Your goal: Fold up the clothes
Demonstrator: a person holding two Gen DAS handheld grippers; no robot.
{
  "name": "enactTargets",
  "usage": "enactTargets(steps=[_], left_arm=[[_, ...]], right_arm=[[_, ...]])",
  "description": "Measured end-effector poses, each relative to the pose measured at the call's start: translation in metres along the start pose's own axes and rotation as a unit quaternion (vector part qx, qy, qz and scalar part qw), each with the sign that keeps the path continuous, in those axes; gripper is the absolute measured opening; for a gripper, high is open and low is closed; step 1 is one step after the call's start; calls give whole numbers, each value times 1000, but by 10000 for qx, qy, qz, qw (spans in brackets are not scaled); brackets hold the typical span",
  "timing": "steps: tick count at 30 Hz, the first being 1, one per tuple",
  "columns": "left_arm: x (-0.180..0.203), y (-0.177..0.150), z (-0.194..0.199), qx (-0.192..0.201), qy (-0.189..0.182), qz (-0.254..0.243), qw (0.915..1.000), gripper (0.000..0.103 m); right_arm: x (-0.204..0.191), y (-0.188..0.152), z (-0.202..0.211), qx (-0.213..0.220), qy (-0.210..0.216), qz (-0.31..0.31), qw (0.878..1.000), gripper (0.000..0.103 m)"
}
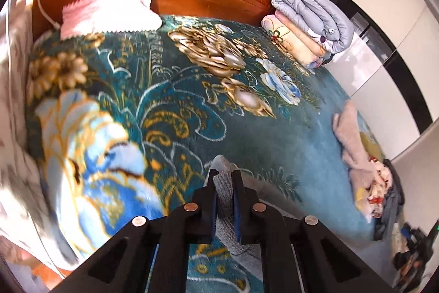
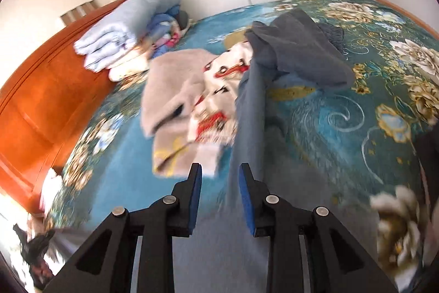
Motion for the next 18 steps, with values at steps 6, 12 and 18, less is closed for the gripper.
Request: enactTargets(steps=[6,12,18], left_arm=[[-14,-11,-12,-224,5,-17,9997,17],[-44,-8,21,102,296,375,9988,32],[-43,0,54,467,172,411,9979,33]], right_arm=[[16,50,-70,137,-429,-282,9986,32],[22,72,-102,81,-515,-738,9959,17],[-28,55,-87,-23,343,9,9994,5]])
Point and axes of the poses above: each gripper's, at about its wrist camera, not at the fingertips, and z roughly against the way its jaws point, x to its right, y to its top, the point moved 6 cm from there along -z, roughly the way its jaws point, and after that the axes turned 13 degrees about -z, right-handed, at the moved point
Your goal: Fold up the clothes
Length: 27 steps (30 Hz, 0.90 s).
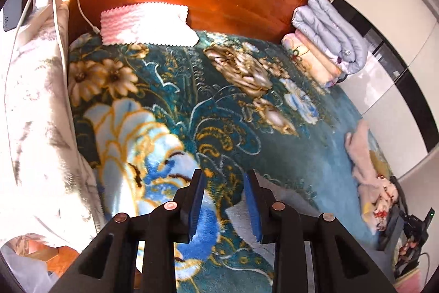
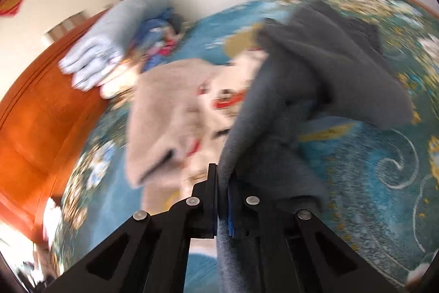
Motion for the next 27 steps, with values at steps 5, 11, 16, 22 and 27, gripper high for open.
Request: enactTargets(steps=[5,11,16,22,27], left_arm=[[32,0,11,102,-405,-256,9988,37],[86,-8,0,-61,-837,-605,9946,40],[135,-20,-17,-273,-1119,-926,9890,40],[163,-34,-36,-492,-1159,-1126,9856,43],[182,-23,-53,-346,-1088,-1054,9879,43]], right_arm=[[-54,-63,40,-312,677,1080,9913,5],[-56,-182,67,-1389,977,1705,9706,5],[-67,-248,86,-1871,1249,2274,9475,5],[-54,-217,108,-1508,986,1932,9645,38],[-44,-128,101,-629,716,1409,9854,65]])
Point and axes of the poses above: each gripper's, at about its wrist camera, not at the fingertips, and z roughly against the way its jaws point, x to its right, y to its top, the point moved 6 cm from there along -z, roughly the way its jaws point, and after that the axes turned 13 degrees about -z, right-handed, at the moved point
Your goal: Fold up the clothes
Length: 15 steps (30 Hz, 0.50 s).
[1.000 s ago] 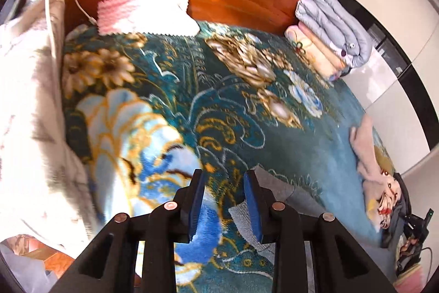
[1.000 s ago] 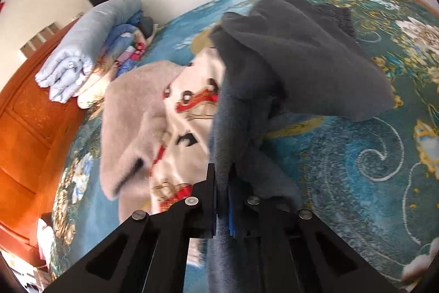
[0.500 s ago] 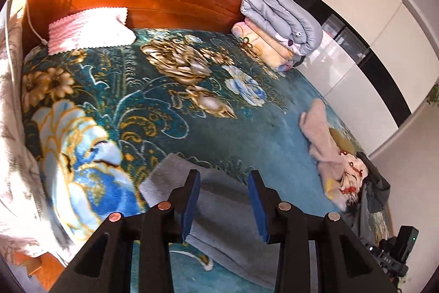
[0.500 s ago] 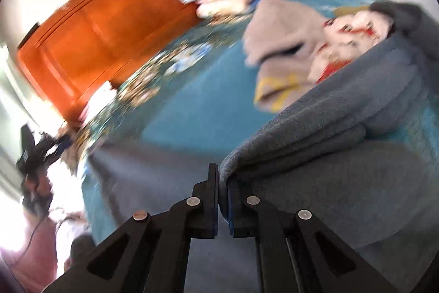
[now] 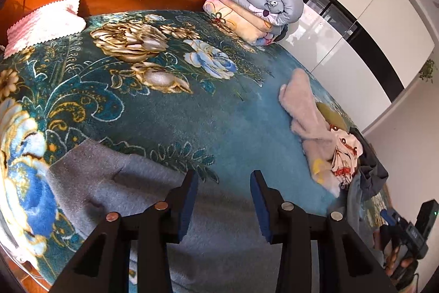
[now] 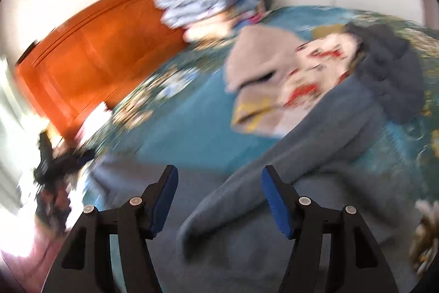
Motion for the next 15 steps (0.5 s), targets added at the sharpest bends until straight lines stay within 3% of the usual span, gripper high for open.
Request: enactTargets(steps=[4,7,11,12,13,15], left_arm=[[3,7,-9,78,192,-148,9997,48],[-8,11,-11,104,341,-206,9992,49],[-34,30,-12,270,334,161,9989,50],[-39,35,-13,323,302,256,9987,50],[-42,40,-12,402,255,337,9983,50],[-48,44,-10,548,114,435,9975,50]], right_arm=[[51,71,-48,361,-671,-1150,9904,65],[91,100,-80,600,-1328,-1825,9724,65],[141,118,-101,891,-1825,-2686,9416,63],[153,117,-105,817,-1892,-2948,9331,50],[165,116,-110,744,-1952,-3205,9239,27],[179,111,-115,668,-1892,-3592,9114,13]])
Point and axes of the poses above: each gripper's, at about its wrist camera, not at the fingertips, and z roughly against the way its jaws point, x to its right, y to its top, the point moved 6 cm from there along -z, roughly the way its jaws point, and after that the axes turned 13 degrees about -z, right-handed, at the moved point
